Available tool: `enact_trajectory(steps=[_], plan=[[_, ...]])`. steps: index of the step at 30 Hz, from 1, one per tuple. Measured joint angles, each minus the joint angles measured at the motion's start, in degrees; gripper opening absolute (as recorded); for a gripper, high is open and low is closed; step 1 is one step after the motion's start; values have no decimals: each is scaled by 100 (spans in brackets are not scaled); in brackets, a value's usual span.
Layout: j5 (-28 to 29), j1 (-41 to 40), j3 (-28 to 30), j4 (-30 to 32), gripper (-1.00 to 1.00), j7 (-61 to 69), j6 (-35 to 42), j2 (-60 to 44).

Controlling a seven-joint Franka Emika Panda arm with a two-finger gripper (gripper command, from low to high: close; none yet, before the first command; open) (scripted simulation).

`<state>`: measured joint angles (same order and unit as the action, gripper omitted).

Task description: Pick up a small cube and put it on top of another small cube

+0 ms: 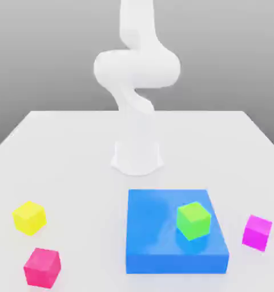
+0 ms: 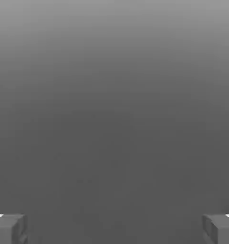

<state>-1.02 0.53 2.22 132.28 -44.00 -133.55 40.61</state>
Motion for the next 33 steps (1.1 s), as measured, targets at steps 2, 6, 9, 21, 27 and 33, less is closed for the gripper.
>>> enact_trajectory(steps=[2, 6, 9, 21, 27, 33], plan=[[-94, 39, 186, 42, 0, 161, -150, -441], [-295, 92, 525, 123, 0, 483, -434, -1278], [-465, 107, 756, 182, 0, 736, -644, -1902], [-1079, -254, 1297, 420, 0, 1704, -1486, -4391], [-1040, -509, 1453, 551, 0, 1939, -1949, -5572], [-1573, -938, 979, 356, -100, 2378, -2767, -6720]])
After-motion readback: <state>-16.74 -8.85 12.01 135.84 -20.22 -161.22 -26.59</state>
